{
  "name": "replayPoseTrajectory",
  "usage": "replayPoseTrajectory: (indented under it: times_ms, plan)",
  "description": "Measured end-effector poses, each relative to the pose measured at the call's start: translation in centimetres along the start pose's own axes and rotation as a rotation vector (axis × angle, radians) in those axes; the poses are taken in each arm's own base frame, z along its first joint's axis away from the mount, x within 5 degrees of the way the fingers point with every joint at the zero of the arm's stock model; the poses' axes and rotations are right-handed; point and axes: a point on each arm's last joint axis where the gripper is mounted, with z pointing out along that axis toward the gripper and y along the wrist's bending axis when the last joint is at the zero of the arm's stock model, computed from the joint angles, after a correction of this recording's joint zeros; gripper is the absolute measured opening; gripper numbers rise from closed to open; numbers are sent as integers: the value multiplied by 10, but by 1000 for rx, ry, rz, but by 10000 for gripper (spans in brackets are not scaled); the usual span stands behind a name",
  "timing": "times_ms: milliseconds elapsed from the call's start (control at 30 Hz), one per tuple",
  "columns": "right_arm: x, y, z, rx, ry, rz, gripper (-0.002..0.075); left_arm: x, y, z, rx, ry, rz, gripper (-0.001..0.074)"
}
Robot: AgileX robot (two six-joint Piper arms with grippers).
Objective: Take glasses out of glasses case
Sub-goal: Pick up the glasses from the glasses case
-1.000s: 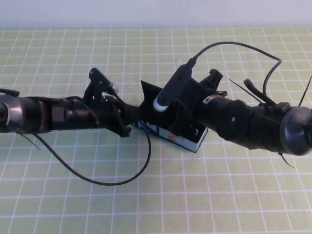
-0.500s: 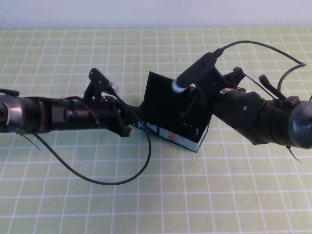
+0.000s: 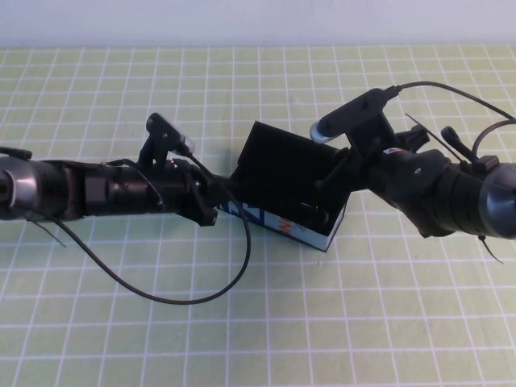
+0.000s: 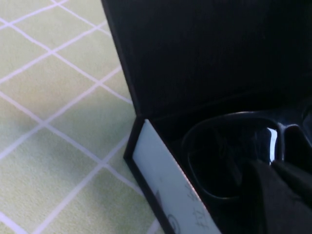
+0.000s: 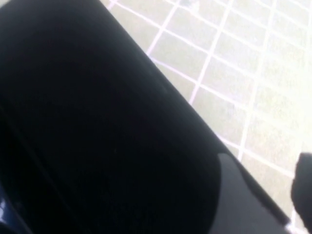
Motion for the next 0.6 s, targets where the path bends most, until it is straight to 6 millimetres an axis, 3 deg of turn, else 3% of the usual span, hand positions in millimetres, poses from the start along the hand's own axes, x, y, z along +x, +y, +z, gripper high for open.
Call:
replayPoseTrajectory:
  times_ms: [600]
  plan:
    - [23, 5, 18, -37, 85, 13, 242, 0, -1, 0, 9, -2, -6, -4]
